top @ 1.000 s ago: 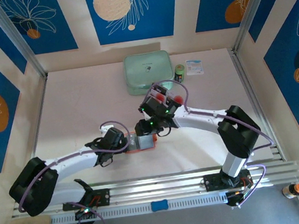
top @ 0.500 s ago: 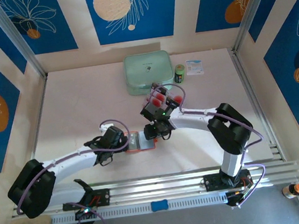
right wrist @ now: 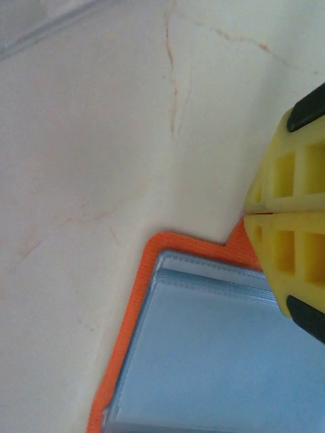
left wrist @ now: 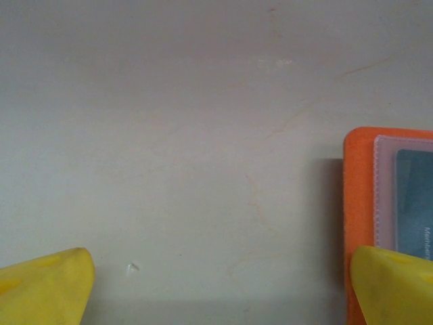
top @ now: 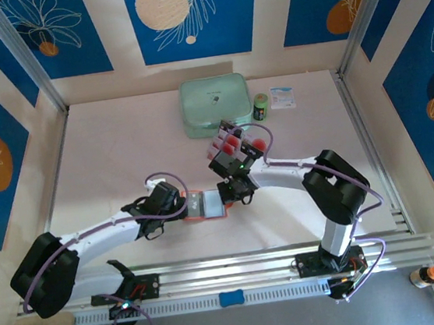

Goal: Put the credit cards into the card holder

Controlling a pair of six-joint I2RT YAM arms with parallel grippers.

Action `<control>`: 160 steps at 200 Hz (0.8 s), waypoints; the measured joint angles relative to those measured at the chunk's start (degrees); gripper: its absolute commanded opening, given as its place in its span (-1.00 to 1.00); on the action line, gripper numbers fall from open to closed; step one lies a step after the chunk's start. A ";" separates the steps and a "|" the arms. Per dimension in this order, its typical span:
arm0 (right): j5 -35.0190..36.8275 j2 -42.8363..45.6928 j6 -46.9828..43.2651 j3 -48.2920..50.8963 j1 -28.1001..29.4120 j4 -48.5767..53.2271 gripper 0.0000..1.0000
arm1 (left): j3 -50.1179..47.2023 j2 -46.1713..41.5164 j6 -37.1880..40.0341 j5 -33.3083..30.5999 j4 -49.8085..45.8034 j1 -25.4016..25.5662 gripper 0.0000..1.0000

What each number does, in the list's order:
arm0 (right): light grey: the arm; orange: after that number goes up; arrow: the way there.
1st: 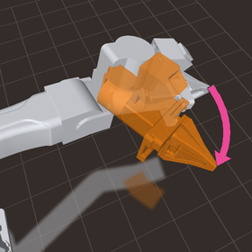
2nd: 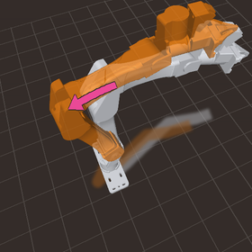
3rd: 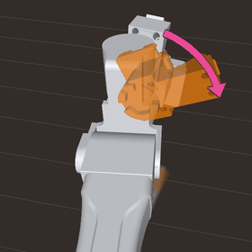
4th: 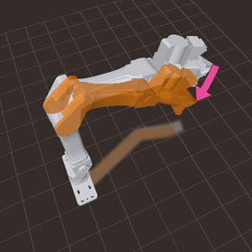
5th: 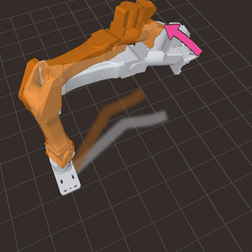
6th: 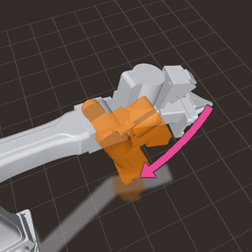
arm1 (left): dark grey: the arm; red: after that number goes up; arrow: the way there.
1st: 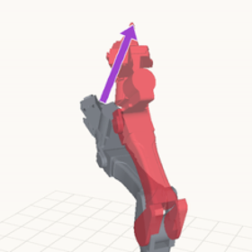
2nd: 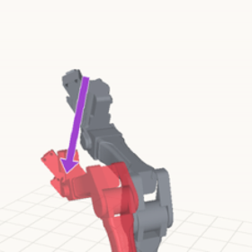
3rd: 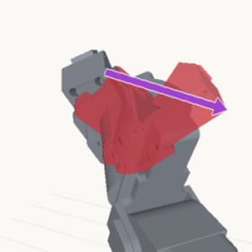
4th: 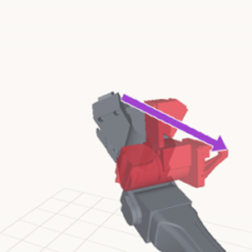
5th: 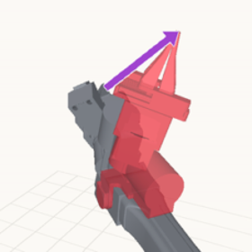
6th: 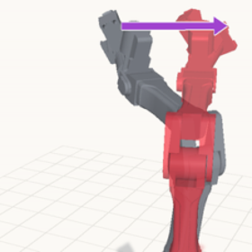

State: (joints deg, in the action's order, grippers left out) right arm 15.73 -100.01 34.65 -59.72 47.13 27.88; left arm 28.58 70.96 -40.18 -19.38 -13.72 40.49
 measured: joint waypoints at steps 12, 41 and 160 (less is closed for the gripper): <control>0.02 0.39 -0.02 0.37 -0.22 0.02 -1.00 | 0.00 0.13 -0.02 0.33 0.33 0.00 0.93; 0.04 0.48 -0.48 0.50 -0.52 0.04 -0.53 | 0.00 1.16 -0.02 1.25 1.14 0.00 0.92; -8.76 5.99 1.44 -2.89 -0.52 -2.51 -1.00 | -0.02 3.82 -0.02 1.77 2.93 0.00 0.92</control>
State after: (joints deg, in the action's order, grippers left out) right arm 6.96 -94.02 36.10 -62.61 46.61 25.36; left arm 28.56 74.78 -40.21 -17.61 -10.79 40.49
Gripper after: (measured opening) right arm 0.047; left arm 0.961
